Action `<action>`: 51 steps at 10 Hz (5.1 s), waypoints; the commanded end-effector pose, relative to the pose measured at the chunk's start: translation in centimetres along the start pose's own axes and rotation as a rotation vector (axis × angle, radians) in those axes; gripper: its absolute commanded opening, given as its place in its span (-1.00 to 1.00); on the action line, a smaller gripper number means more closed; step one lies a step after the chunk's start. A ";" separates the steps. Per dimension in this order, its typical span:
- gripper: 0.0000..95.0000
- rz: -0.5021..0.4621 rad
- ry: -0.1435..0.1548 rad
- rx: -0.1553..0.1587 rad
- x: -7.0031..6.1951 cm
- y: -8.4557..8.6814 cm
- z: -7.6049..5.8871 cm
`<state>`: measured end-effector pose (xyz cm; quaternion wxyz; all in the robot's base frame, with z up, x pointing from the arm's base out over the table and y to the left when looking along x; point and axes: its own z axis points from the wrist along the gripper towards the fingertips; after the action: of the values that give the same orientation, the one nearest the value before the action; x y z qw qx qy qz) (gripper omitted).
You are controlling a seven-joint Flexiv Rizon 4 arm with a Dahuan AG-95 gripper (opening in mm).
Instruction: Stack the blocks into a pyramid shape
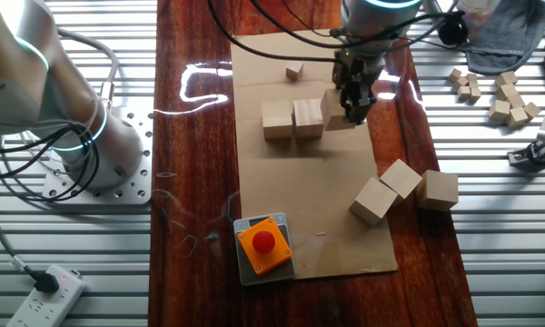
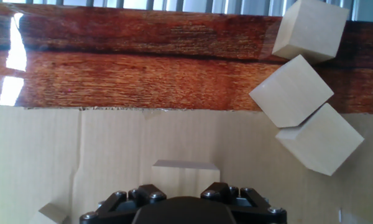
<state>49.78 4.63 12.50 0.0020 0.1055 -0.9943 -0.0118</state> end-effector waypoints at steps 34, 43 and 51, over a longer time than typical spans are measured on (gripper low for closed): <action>-1.00 0.039 -0.045 0.006 -1.5 2.5 3.5; -1.00 0.040 -0.045 0.008 -1.6 2.6 6.0; -1.00 0.026 -0.069 0.012 -1.5 2.5 6.8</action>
<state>50.65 7.45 5.74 -0.0341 0.0905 -0.9953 -0.0074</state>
